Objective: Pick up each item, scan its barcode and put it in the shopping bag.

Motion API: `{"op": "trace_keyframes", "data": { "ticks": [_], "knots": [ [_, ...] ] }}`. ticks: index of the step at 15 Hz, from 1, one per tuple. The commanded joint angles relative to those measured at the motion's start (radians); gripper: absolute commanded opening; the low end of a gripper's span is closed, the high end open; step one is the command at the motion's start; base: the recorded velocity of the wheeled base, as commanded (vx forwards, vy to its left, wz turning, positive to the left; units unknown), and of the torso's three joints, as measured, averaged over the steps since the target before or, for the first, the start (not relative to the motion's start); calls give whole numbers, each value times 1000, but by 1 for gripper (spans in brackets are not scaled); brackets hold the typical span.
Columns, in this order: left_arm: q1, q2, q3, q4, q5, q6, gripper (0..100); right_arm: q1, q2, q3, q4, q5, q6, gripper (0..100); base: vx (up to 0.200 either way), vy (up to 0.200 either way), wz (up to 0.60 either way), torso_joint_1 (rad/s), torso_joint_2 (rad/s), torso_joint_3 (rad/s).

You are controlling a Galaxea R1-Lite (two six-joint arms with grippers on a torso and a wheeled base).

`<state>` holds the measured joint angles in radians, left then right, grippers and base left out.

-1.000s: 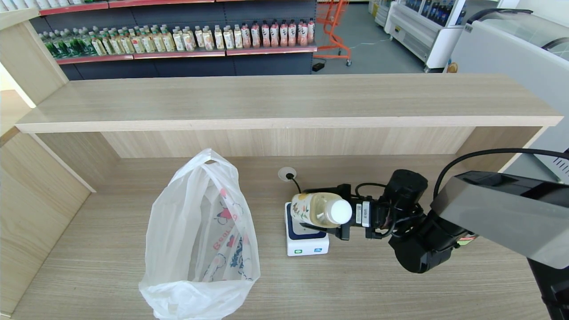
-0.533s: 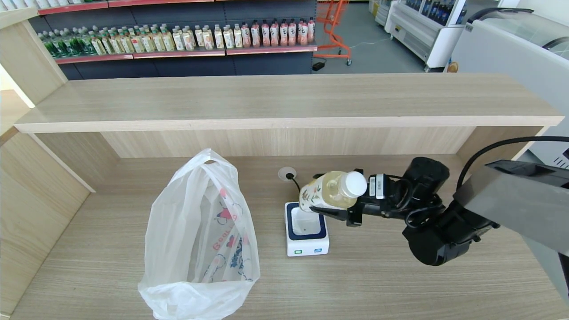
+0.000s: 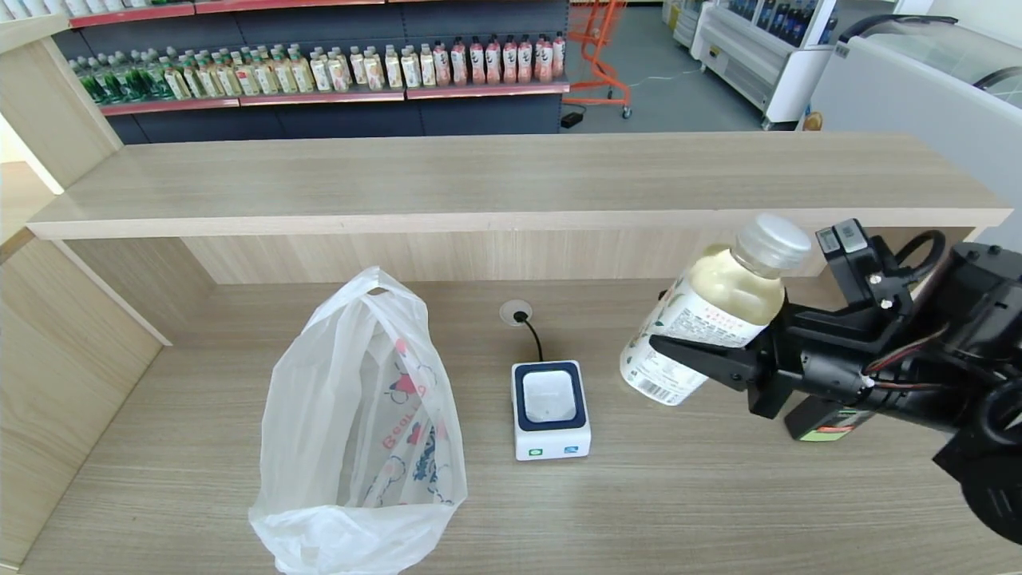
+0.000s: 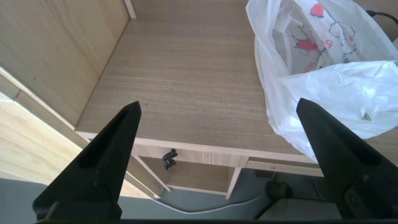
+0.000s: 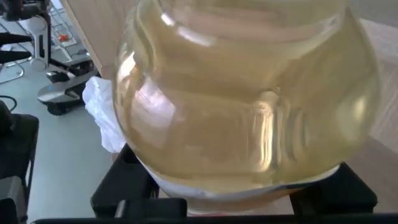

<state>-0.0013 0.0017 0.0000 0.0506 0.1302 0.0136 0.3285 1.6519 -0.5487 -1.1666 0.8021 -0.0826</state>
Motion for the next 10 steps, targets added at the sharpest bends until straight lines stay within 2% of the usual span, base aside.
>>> {"op": "trace_keyframes", "data": {
  "ticks": [1, 3, 6, 10],
  "knots": [
    [0, 0, 0, 0, 0, 0, 100, 21, -322, 6, 346, -284, 58, 0, 0, 0, 0, 0, 0, 0],
    [0, 0, 0, 0, 0, 0, 100, 20, -368, -33, 439, -419, 98, 0, 0, 0, 0, 0, 0, 0],
    [0, 0, 0, 0, 0, 2, 100, 14, -394, -33, 444, -537, 99, 0, 0, 0, 0, 0, 0, 0],
    [0, 0, 0, 0, 0, 0, 100, 14, -417, 4, 446, -555, 130, 0, 0, 0, 0, 0, 0, 0]
  ]
}}
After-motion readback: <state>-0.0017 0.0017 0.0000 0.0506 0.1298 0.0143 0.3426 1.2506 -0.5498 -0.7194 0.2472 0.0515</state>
